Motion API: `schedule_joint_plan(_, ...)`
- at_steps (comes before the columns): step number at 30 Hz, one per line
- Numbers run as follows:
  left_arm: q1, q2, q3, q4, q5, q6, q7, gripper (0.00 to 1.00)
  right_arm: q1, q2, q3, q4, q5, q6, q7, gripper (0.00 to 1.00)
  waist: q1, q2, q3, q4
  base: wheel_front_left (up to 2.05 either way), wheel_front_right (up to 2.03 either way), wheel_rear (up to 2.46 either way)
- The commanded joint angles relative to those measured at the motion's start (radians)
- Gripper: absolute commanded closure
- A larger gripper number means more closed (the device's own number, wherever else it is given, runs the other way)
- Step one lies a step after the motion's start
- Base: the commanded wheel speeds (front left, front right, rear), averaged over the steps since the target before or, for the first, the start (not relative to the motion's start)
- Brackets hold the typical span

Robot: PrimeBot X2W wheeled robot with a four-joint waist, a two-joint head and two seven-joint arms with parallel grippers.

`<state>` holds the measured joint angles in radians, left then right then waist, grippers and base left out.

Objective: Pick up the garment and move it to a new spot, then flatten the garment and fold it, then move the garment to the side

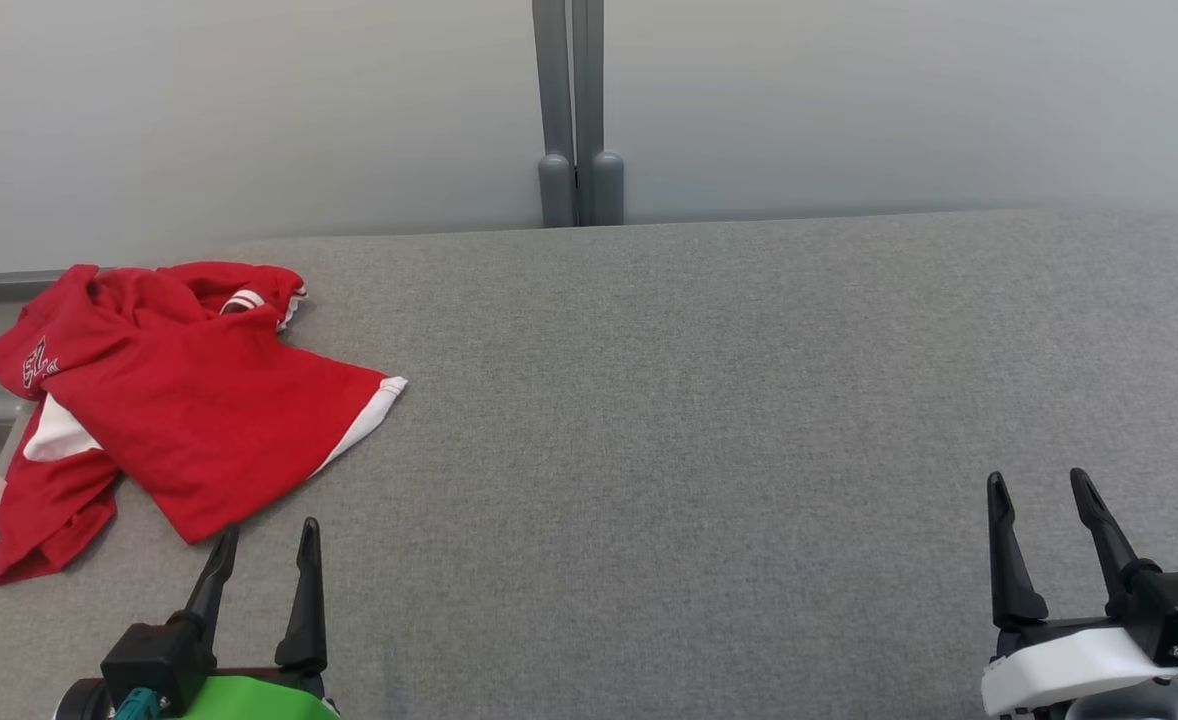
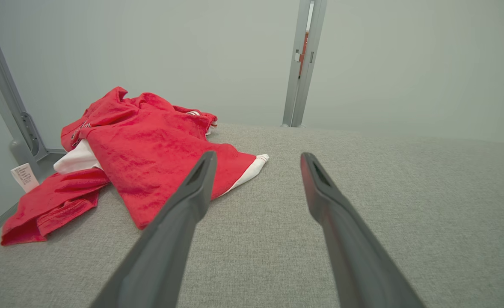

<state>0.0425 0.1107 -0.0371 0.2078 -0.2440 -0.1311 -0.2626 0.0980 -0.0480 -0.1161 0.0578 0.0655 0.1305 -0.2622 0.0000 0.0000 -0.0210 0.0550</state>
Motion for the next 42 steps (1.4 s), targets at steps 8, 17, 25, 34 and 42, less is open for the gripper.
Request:
schedule_joint_plan(8,0.009,0.012,0.000,0.004,-0.008,0.001,-0.003,0.00,0.011,-0.004,-0.003,0.004,0.010,0.000,-0.004,0.00,0.0000,0.0000,-0.002,-0.003,0.00,0.00,0.00)
schedule_joint_plan(17,-0.002,0.010,-0.006,0.012,-0.013,0.001,-0.003,0.00,0.013,-0.004,0.009,-0.005,0.004,0.000,-0.004,0.00,0.0000,0.0000,-0.007,0.046,0.00,0.00,0.00)
schedule_joint_plan(25,-0.003,0.012,-0.008,0.023,-0.013,0.001,-0.002,0.00,0.023,-0.004,0.020,-0.002,0.019,0.000,-0.004,0.00,0.0000,0.0000,-0.019,0.233,0.00,0.00,0.00)
schedule_joint_plan(34,0.056,0.035,0.052,0.013,-0.022,0.001,-0.002,0.00,-0.017,-0.004,0.083,0.015,0.017,0.000,-0.004,0.00,0.0000,0.0000,-0.020,0.374,0.00,0.00,0.00)
schedule_joint_plan(42,-0.056,0.069,-0.075,0.104,-0.122,0.001,0.006,0.00,-0.054,-0.004,0.118,0.007,-0.005,0.000,-0.004,0.00,0.0000,0.0000,0.049,0.339,0.00,0.00,0.00)
